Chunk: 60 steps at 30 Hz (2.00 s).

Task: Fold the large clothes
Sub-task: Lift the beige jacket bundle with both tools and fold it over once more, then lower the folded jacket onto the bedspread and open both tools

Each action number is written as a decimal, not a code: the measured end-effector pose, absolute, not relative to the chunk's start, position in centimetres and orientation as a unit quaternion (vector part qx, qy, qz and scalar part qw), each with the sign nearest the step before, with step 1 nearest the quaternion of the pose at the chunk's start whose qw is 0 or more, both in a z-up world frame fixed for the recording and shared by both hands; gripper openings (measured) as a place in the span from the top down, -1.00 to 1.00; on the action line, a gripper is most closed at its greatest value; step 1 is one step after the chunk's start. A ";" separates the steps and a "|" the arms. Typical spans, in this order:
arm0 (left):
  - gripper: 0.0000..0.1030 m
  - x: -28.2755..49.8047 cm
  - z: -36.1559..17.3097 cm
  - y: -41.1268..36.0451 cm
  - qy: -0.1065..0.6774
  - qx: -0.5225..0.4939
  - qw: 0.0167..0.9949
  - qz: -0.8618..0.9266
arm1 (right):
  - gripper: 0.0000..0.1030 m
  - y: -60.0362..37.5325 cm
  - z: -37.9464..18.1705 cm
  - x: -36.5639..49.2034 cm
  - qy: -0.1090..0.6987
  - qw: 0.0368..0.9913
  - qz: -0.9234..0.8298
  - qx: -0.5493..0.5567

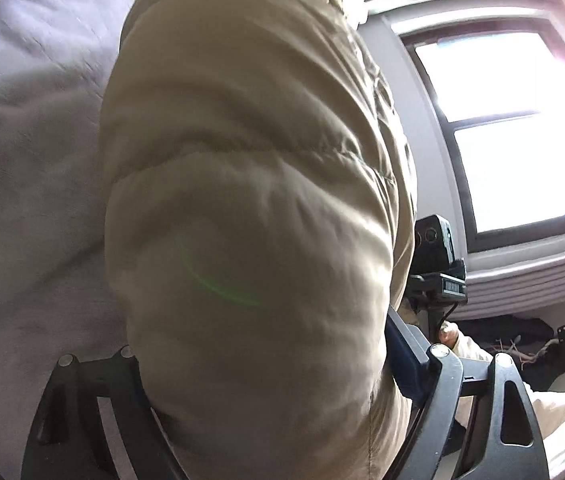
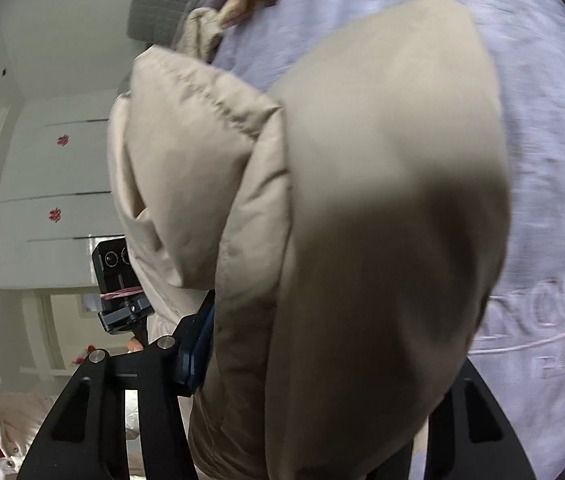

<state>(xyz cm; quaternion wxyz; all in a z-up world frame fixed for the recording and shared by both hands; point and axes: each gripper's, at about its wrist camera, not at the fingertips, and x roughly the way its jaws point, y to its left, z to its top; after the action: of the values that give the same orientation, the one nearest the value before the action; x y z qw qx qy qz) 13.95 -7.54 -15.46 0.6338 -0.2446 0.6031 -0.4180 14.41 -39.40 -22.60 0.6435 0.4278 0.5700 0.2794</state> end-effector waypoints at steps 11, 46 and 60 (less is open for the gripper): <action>-0.68 17.8 -13.5 8.9 0.577 -0.260 0.696 -0.339 | -0.13 -22.8 -21.7 20.8 0.574 0.633 0.334 0.398; -0.97 10.2 -17.4 14.3 0.596 -0.018 0.790 -0.144 | 0.92 -10.4 -30.5 13.6 0.704 0.664 0.134 0.214; -0.97 10.1 -15.2 13.3 0.611 -0.020 0.783 -0.115 | 0.83 -12.4 -25.5 9.4 0.708 0.672 0.107 0.189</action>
<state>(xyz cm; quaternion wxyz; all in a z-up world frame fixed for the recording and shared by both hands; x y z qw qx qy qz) 10.12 13.35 -15.18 0.7833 -0.0205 0.6105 -0.1150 9.44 -12.43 -25.47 0.6715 0.1892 0.7084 0.1072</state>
